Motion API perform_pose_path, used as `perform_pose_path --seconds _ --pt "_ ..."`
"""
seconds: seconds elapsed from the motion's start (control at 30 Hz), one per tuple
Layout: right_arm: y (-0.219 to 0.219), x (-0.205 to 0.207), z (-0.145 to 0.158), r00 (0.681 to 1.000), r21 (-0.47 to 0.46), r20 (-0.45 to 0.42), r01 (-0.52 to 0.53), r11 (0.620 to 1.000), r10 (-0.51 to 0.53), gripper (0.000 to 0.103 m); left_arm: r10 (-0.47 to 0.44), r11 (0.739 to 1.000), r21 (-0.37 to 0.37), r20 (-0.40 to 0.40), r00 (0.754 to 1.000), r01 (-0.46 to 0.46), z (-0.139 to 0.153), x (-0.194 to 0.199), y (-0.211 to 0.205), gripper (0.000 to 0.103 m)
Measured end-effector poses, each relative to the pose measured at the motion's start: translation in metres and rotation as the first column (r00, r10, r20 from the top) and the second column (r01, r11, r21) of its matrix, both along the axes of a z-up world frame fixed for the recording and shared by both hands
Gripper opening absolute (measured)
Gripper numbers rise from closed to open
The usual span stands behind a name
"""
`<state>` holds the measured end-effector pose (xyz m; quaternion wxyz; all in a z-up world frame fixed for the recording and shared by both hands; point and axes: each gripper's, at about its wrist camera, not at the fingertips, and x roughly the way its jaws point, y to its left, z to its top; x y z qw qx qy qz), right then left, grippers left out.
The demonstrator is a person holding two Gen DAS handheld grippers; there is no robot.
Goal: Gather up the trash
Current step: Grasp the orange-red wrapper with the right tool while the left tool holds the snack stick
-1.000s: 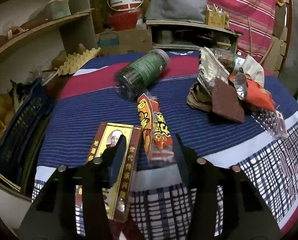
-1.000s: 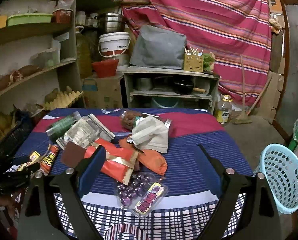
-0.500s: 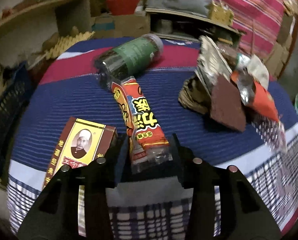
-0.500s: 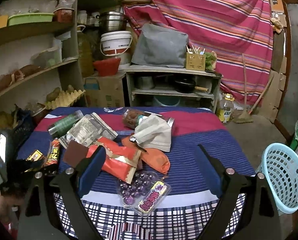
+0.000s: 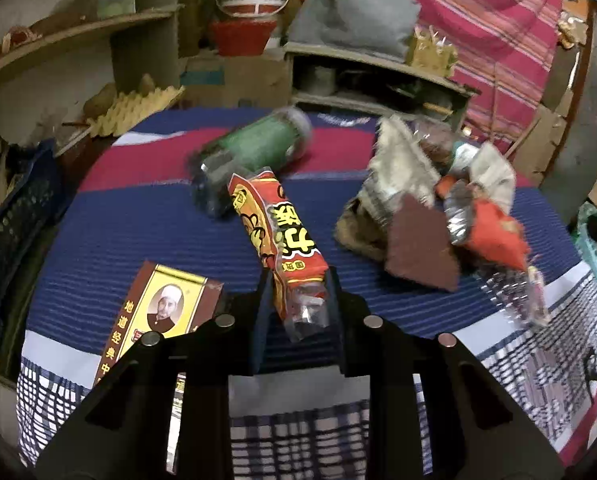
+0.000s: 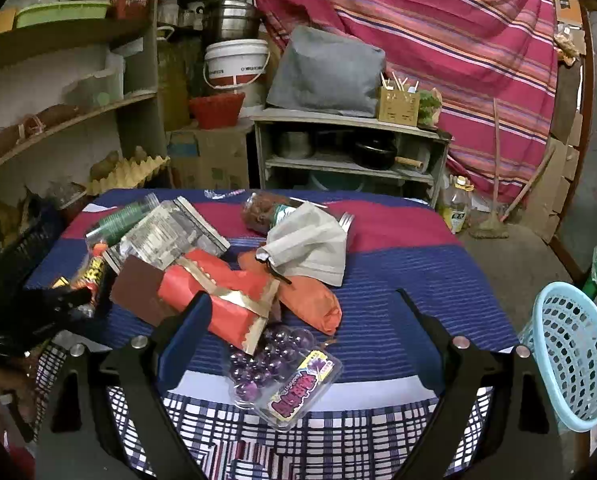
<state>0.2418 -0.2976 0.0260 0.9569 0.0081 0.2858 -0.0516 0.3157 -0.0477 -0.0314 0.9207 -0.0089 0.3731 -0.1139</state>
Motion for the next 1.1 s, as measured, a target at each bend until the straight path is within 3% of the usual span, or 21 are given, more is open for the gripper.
perform_pose_path --seconds 0.23,0.37,0.5,0.6,0.63,0.73,0.8,0.83,1.1 --pt "0.005 0.016 -0.014 0.999 0.015 -0.011 -0.053 0.998 0.053 0.088 -0.020 1.000 -0.016 0.039 0.999 0.021 0.017 -0.013 0.000 0.024" --pt "0.025 0.030 -0.023 0.990 0.056 -0.026 -0.134 0.989 0.136 0.088 -0.031 0.999 -0.007 0.052 0.998 0.031 0.022 -0.016 -0.001 0.024" --pt "0.057 0.041 -0.036 0.982 -0.048 -0.046 -0.186 0.981 0.184 0.088 -0.027 1.000 -0.008 0.054 0.998 0.028 0.023 -0.014 0.001 0.024" --pt "0.068 0.050 -0.048 0.978 -0.065 -0.074 -0.199 0.978 0.194 0.088 -0.018 1.000 -0.012 0.060 0.998 0.019 0.026 -0.014 0.006 0.024" --pt "0.067 0.052 -0.050 0.978 -0.067 -0.083 -0.196 0.978 0.190 0.084 -0.017 1.000 -0.016 0.060 0.998 0.018 0.027 -0.015 0.007 0.024" --pt "0.064 0.058 -0.056 0.979 -0.077 -0.120 -0.173 0.982 0.163 0.049 -0.014 1.000 -0.026 0.058 0.998 0.016 0.027 -0.013 0.012 0.024" --pt "0.061 0.056 -0.054 0.978 -0.054 -0.118 -0.178 0.983 0.171 0.035 -0.014 1.000 -0.025 0.059 0.998 0.015 0.027 -0.012 0.013 0.024" --pt "0.058 0.056 -0.053 0.977 -0.037 -0.122 -0.183 0.982 0.177 0.013 -0.014 1.000 -0.025 0.062 0.998 0.016 0.028 -0.012 0.013 0.024" --pt "0.039 0.040 -0.032 0.984 0.050 -0.052 -0.169 0.984 0.171 0.006 -0.018 0.999 -0.030 0.079 0.997 0.020 0.030 -0.016 0.018 0.024"
